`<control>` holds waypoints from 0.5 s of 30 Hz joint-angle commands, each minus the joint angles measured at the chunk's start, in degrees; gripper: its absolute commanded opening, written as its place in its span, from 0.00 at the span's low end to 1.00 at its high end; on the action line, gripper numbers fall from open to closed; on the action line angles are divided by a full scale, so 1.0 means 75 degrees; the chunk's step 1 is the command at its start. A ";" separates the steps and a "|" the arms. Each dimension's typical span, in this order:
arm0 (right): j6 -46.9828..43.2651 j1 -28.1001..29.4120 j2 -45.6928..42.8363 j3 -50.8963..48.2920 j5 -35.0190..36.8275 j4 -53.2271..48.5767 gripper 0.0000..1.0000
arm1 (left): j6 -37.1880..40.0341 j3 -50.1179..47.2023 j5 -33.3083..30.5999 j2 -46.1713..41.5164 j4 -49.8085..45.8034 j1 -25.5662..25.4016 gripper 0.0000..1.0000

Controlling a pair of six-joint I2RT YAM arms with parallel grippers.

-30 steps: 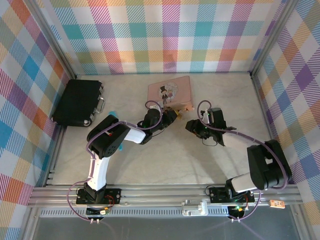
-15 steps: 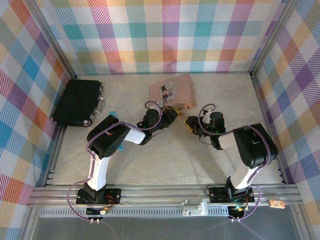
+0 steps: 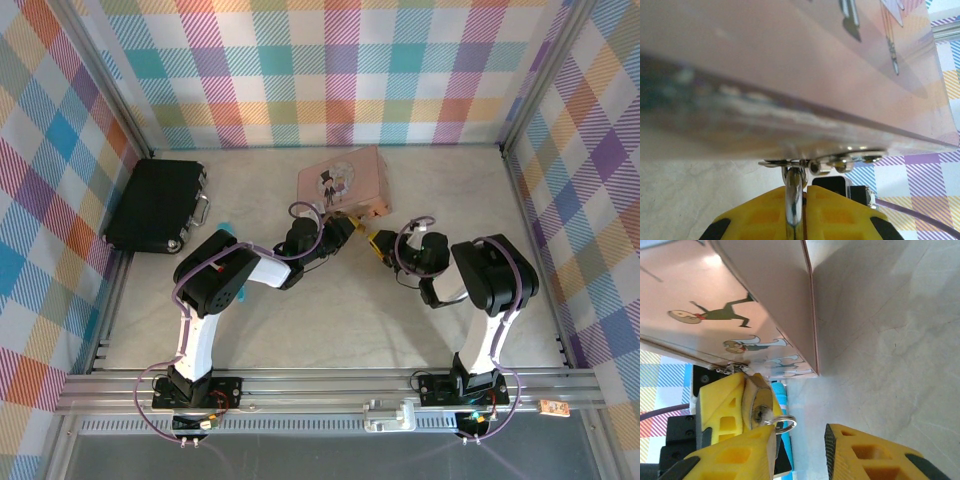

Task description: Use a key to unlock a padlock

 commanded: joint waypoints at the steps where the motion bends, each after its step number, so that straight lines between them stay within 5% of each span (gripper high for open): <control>1: 0.0041 -0.0026 -0.0308 -0.0220 0.0241 0.0768 0.33 | -0.0473 0.0049 0.0084 -0.0009 -0.0145 -0.0064 0.00; 11: 0.0158 0.0124 -0.0005 0.0427 -0.0226 0.0831 0.29 | -0.0481 0.0212 0.0179 -0.0027 -0.0192 -0.0080 0.00; 15: 0.0307 0.0138 0.0216 0.0589 -0.0243 0.0836 0.20 | -0.0523 0.0184 0.0168 -0.0020 -0.0122 -0.0093 0.00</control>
